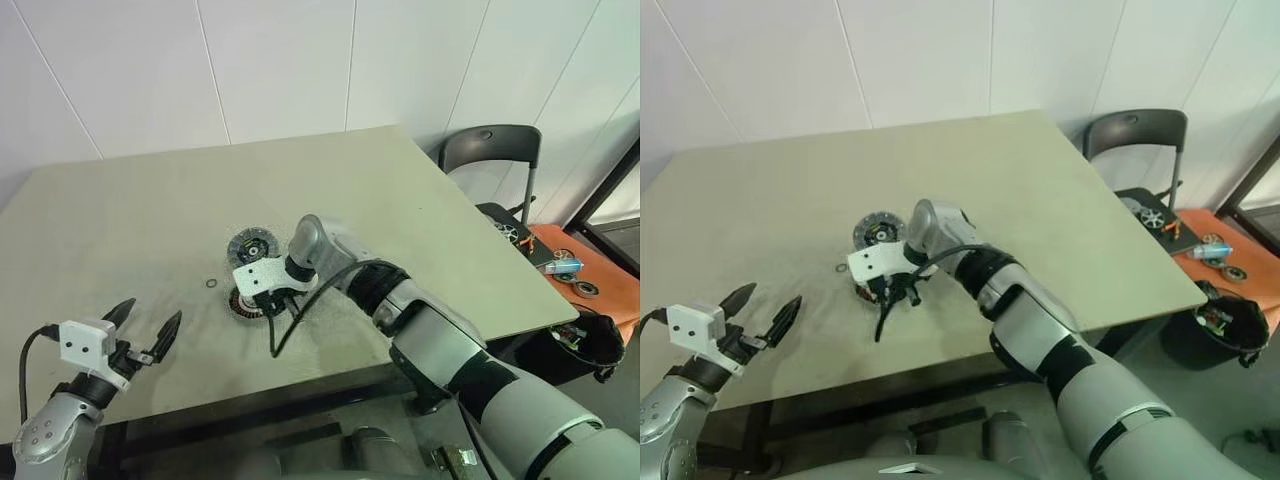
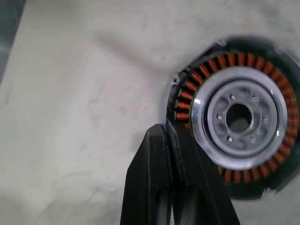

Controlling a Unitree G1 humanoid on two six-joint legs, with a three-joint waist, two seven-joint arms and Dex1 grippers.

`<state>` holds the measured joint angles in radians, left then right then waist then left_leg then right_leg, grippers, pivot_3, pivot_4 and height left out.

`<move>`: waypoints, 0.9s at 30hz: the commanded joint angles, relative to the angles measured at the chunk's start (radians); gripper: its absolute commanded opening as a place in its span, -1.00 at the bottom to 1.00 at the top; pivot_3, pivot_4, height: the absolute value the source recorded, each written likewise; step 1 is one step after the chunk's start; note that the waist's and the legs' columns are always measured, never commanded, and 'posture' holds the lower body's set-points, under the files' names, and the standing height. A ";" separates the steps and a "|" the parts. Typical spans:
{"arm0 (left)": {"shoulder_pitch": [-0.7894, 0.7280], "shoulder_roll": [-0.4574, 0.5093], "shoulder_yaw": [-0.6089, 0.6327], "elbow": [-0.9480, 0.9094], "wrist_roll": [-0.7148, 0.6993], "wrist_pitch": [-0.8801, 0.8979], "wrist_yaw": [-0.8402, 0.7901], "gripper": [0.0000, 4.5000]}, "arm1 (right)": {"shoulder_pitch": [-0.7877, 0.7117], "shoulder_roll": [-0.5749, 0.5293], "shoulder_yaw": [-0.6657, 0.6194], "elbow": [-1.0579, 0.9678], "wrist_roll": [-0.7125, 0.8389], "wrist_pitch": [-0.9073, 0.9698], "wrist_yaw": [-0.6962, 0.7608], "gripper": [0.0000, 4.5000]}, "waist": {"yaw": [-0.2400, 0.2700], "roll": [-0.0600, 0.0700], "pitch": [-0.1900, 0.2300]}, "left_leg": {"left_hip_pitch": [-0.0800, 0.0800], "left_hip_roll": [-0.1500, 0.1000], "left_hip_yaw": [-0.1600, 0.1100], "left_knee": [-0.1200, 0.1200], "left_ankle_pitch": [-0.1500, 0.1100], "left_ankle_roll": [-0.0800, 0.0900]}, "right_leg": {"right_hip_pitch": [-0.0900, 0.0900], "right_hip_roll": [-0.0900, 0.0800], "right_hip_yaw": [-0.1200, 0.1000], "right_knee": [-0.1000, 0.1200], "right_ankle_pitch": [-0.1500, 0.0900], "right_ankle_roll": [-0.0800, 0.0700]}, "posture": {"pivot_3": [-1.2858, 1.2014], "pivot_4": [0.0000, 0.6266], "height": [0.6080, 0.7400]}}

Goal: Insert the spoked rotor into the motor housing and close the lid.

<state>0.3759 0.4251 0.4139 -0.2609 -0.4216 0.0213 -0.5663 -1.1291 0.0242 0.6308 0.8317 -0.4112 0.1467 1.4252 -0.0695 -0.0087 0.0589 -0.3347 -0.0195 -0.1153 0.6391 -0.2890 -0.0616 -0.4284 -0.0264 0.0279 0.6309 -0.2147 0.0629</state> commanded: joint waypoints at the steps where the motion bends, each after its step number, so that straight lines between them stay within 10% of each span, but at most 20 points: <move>1: -0.018 0.020 0.009 -0.068 -0.004 0.028 0.020 1.00 | -0.003 -0.022 0.022 -0.059 -0.008 -0.016 0.010 -0.98 | 0.000 0.000 0.000 | 0.000 0.000 0.000 0.000 0.000 0.000 | 0.000 0.000 0.000 0.000 0.000 -0.001 | 0.03 -1.00 1.00; 15: -0.032 0.020 0.002 -0.169 -0.004 0.132 0.068 1.00 | 0.018 -0.043 0.043 -0.146 0.011 -0.003 0.027 -0.98 | 0.000 0.000 0.000 | -0.001 0.000 0.000 0.006 0.000 0.000 | 0.002 0.000 0.000 0.001 -0.001 -0.002 | 0.03 -1.00 1.00; 27: -0.029 0.024 0.005 -0.168 -0.013 0.161 0.058 1.00 | 0.017 -0.059 -0.025 -0.304 0.132 0.168 0.099 0.60 | 0.000 0.000 0.000 | -0.001 0.000 0.000 0.006 0.000 0.000 | 0.002 0.000 0.000 0.001 -0.001 -0.002 | 0.03 -1.00 1.00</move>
<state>0.3509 0.4340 0.4082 -0.3960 -0.4249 0.1801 -0.5080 -1.0961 -0.0256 0.6439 0.5781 -0.3177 0.2849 1.5086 -0.0692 -0.0087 0.0589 -0.3355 -0.0199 -0.1157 0.6455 -0.2890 -0.0616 -0.4263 -0.0266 0.0277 0.6315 -0.2156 0.0605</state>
